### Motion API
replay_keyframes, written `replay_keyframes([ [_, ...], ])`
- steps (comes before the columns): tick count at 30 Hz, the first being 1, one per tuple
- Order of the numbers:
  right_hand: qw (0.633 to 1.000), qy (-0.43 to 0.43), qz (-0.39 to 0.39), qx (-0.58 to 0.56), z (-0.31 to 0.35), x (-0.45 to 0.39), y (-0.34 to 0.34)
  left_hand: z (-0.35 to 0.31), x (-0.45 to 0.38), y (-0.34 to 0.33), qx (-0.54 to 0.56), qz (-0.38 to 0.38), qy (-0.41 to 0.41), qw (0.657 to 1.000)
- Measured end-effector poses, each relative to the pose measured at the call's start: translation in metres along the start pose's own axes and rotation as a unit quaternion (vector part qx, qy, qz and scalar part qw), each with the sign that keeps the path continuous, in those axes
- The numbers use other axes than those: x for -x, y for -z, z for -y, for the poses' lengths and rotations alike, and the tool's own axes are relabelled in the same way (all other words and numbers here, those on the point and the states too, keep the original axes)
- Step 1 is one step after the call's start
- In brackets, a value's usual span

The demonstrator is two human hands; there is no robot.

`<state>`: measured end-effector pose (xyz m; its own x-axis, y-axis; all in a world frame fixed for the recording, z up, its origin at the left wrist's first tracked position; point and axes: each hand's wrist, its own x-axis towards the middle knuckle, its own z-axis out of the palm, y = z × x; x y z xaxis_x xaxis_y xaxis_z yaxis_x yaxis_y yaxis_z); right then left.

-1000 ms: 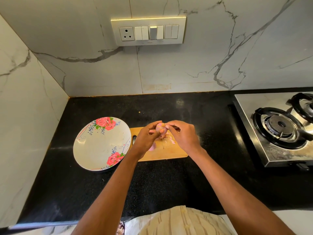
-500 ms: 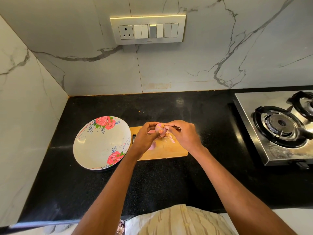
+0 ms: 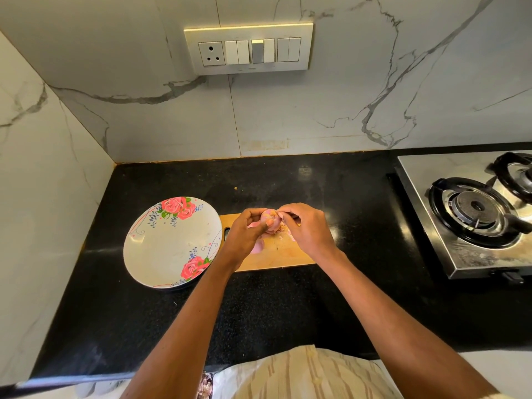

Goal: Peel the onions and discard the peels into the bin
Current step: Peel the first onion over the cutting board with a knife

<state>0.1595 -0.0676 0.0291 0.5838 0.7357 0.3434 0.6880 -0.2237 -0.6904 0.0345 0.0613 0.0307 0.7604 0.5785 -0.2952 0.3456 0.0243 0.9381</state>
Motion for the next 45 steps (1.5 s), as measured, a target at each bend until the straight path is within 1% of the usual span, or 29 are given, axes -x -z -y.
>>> replay_keyframes([
  [5,1.0,-0.001,-0.006,0.004,0.0,0.0,-0.006,0.0,0.0,0.001,0.002,0.004,0.001,1.0],
  [9,1.0,-0.022,0.002,-0.007,-0.003,0.0,-0.004,-0.002,0.004,0.001,0.014,0.018,-0.006,1.0],
  [13,0.995,-0.1,-0.013,0.012,-0.012,0.0,0.0,-0.001,0.005,0.003,0.04,0.027,-0.005,0.999],
  [15,0.988,-0.151,0.014,0.012,-0.018,0.001,0.002,0.001,0.005,0.004,0.053,0.027,-0.002,0.998],
  [17,0.983,-0.176,0.053,0.004,-0.021,0.004,0.004,0.001,0.004,0.004,0.059,0.02,0.001,0.998],
  [20,0.983,-0.165,0.084,0.013,-0.02,0.005,0.003,0.002,0.002,0.003,0.057,0.015,0.006,0.998],
  [28,0.979,-0.18,0.1,-0.007,-0.004,-0.002,-0.002,0.005,-0.003,-0.001,0.036,0.002,0.008,0.999],
  [34,0.979,-0.165,0.122,-0.003,-0.007,-0.003,-0.001,0.005,-0.001,-0.001,0.032,-0.007,0.007,0.999],
  [39,0.971,-0.187,0.15,0.007,-0.008,-0.001,-0.003,0.006,-0.001,-0.004,0.03,-0.01,0.013,0.999],
  [45,0.972,-0.182,0.148,0.024,-0.013,0.003,-0.004,0.008,0.0,-0.003,0.036,-0.012,0.014,0.999],
])
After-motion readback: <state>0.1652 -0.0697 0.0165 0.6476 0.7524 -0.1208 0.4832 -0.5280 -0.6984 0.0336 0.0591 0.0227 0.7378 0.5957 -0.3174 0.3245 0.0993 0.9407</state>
